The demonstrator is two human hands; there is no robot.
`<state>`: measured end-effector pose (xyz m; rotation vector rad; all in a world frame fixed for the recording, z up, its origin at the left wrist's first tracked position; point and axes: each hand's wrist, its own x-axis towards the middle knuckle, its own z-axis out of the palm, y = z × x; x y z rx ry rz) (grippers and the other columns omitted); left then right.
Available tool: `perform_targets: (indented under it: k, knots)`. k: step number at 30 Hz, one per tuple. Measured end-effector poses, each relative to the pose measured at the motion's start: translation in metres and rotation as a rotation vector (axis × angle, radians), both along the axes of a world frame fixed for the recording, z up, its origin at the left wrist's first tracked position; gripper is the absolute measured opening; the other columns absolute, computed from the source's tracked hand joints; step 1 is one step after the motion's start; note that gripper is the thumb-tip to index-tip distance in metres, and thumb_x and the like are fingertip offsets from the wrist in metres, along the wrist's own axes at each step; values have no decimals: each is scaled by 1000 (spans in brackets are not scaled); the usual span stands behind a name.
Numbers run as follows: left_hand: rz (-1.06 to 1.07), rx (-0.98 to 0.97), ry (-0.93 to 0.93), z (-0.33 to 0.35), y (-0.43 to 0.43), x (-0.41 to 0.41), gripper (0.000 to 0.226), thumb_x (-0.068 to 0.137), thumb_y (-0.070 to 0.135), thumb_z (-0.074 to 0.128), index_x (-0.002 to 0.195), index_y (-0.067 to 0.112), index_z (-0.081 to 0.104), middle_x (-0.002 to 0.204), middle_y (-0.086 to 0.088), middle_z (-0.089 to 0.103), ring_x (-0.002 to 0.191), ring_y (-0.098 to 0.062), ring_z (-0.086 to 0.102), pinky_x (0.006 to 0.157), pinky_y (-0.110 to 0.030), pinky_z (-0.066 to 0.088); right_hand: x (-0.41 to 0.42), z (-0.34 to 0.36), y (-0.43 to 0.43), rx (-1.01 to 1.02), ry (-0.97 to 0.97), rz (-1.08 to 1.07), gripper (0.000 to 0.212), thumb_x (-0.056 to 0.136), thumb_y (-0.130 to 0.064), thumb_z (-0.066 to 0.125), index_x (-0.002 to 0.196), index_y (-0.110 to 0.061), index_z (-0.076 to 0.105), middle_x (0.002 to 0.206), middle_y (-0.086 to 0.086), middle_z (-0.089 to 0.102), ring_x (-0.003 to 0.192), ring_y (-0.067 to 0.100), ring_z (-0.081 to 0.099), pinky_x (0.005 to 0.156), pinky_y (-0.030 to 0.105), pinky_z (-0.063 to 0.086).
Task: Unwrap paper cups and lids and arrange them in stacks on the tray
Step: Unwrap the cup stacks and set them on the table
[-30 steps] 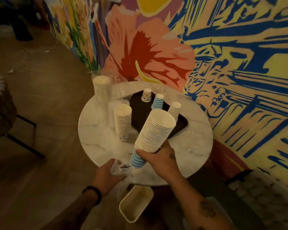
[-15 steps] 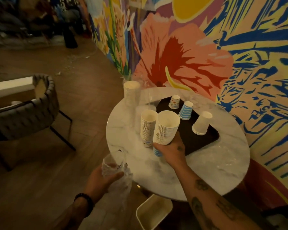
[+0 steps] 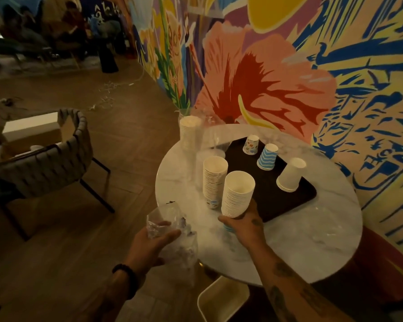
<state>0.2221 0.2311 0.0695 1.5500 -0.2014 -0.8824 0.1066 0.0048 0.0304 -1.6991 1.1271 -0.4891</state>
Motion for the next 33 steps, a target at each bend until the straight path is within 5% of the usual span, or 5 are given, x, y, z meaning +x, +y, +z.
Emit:
perform_targets:
  k: [3,9,18,25,33]
  knots:
    - [-16,-50,62,1,-5,-5,49,76,23,81,122,20,64,115,-6,72,97,-22,73,72,-46,61,-13,6,7,-50,81,-119,103,69,-29,92,152,-15,32,151,10,39,140,31,40,112,47,42]
    - [21,-94,189,-5,-14,-10,52,78,31,80,126,22,62,120,-9,71,108,-32,69,81,-53,60,-69,19,43,65,-26,-145,11,92,-26,68,100,-22,61,100,0,65,92,16,62,69,24,48]
    - [-74,-257,317,-3,-20,-32,64,77,40,75,135,21,56,133,-9,64,119,-32,64,95,-58,52,-75,8,79,938,-236,25,41,93,-42,68,122,-13,61,114,18,72,100,35,73,83,51,61]
    - [136,-301,196,5,-17,-26,137,29,62,94,147,45,27,140,0,50,125,-30,54,93,-65,49,-84,14,65,686,-426,-119,32,92,-3,68,121,-15,64,113,12,73,98,27,74,79,39,61]
    - [185,-238,92,21,-20,-7,93,72,45,78,147,46,25,151,-9,39,130,-35,49,97,-64,46,-118,31,35,301,-331,-4,27,93,0,66,109,-21,68,101,10,73,84,21,75,75,34,62]
